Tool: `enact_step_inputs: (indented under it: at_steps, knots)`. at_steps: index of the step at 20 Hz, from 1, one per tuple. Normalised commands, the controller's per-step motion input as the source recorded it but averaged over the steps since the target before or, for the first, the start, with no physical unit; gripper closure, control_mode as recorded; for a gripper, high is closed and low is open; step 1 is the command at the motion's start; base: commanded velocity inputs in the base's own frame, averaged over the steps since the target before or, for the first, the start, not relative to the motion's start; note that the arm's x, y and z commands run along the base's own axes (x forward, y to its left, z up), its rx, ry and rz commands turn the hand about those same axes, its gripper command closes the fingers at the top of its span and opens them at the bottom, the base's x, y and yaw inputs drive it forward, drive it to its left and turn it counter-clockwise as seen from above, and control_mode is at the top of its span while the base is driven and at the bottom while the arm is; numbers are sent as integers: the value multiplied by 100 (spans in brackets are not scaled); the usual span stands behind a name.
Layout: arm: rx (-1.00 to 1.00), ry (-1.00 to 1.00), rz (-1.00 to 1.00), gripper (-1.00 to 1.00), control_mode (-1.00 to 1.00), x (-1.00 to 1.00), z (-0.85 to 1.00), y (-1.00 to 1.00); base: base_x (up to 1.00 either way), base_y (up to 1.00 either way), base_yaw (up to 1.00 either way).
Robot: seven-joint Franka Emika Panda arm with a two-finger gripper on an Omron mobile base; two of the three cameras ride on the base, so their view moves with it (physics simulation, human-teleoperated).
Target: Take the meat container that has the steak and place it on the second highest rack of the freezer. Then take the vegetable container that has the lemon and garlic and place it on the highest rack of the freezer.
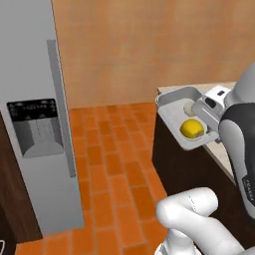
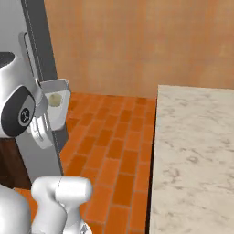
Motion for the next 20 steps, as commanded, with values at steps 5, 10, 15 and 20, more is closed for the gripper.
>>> enact_step_inputs:
  at_steps: [5,10,15,20]
  knots:
    - [0,0,0,100,100,0,0,0,86,3,-51]
    - [0,0,0,100,100,0,0,0,100,15,-23]
    - [0,0,0,100,100,0,0,0,100,1,-4]
    - [0,0,0,100,100,0,0,0,100,-2,0]
